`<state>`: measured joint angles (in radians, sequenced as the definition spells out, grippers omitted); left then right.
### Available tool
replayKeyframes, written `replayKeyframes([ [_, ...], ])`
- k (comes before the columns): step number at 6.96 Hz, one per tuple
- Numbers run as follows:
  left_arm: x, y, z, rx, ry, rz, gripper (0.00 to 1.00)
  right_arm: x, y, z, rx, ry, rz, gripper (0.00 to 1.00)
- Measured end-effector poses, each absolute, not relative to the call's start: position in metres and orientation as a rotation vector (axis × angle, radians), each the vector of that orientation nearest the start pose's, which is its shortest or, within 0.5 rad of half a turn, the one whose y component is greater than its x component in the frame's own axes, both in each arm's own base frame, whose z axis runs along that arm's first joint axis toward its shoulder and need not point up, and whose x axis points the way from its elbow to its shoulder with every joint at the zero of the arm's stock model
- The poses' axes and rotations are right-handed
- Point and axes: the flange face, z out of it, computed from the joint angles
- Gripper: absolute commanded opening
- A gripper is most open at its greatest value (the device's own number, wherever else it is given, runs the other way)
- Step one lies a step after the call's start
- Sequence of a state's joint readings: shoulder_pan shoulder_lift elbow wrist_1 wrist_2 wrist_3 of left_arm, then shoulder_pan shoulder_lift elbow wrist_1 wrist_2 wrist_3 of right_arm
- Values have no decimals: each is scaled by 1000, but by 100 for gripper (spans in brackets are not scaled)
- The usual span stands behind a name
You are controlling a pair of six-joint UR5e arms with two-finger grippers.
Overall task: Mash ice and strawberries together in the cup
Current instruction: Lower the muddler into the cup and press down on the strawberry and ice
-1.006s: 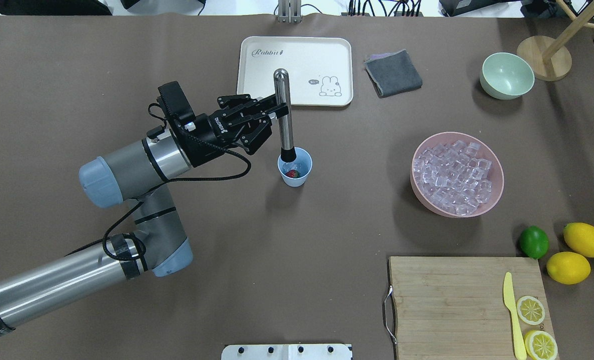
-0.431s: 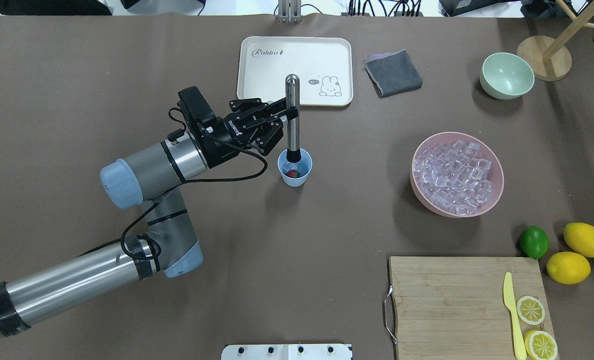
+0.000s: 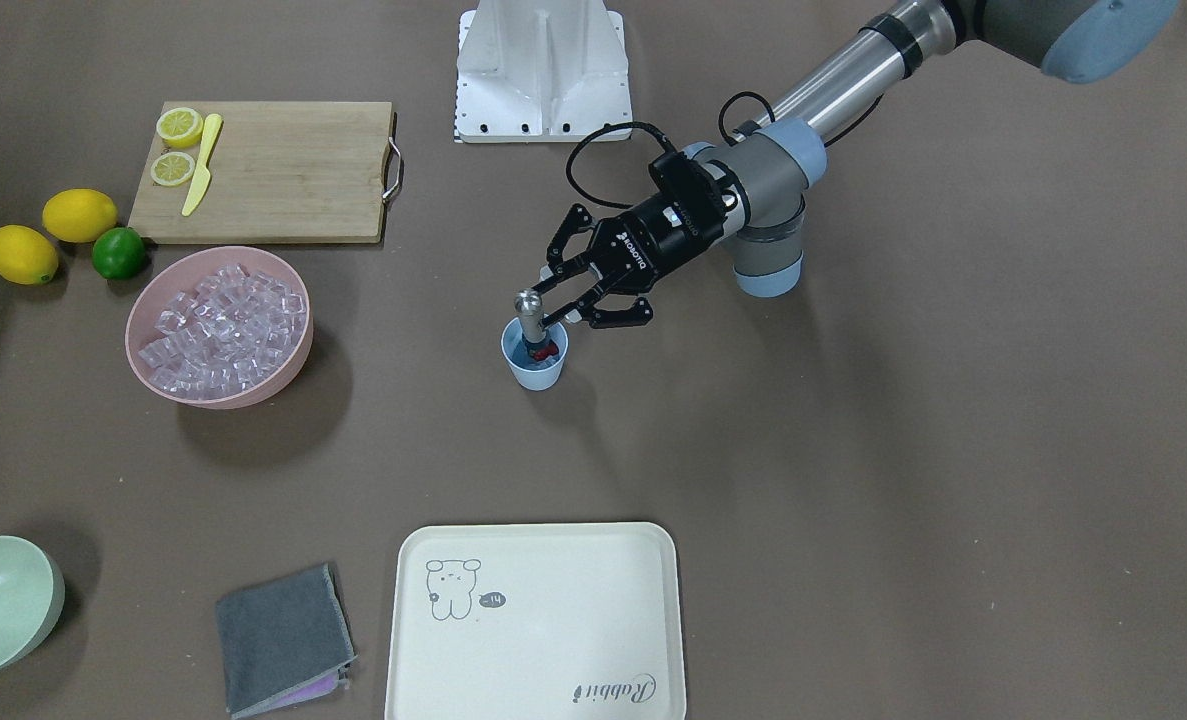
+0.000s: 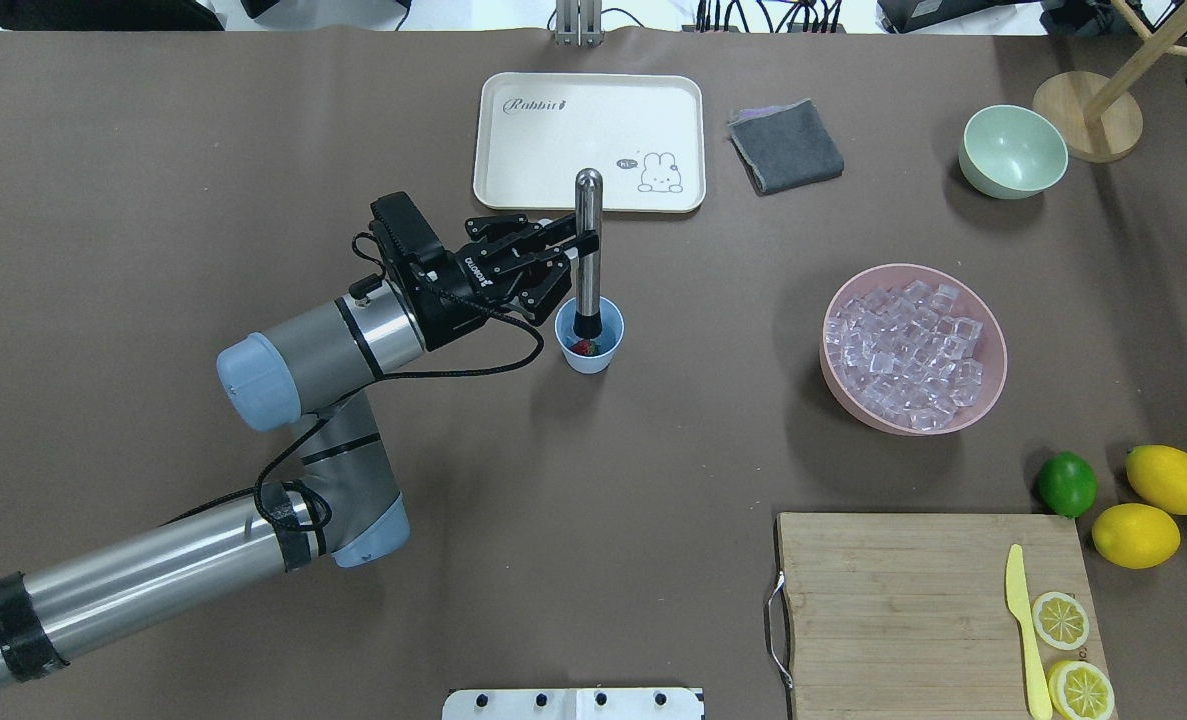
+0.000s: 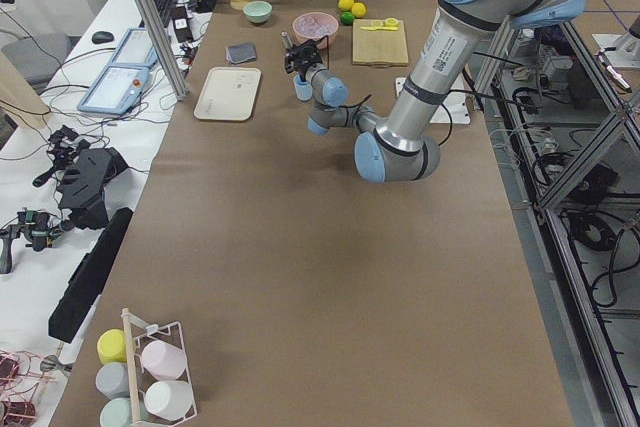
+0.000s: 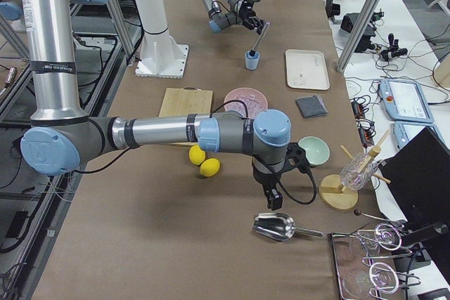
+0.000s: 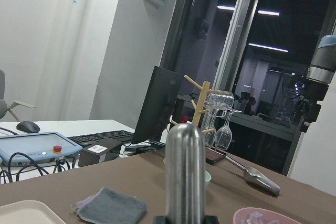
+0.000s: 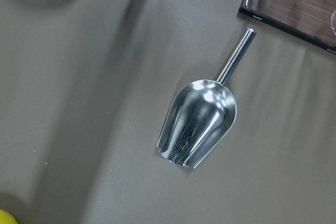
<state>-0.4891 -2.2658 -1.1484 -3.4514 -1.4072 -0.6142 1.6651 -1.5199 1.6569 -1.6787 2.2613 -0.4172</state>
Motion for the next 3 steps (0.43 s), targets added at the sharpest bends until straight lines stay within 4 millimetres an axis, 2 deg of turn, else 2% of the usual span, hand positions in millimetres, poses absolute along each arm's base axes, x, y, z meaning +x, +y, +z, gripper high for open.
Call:
replayKeyframes([
  [2,534,-448,251,1479,1536,98,0,118,-504,607,202,-664,-320,99],
  [3,531,-450,248,1486,1537,93,0,118,-504,607,203,-664,-321,99],
])
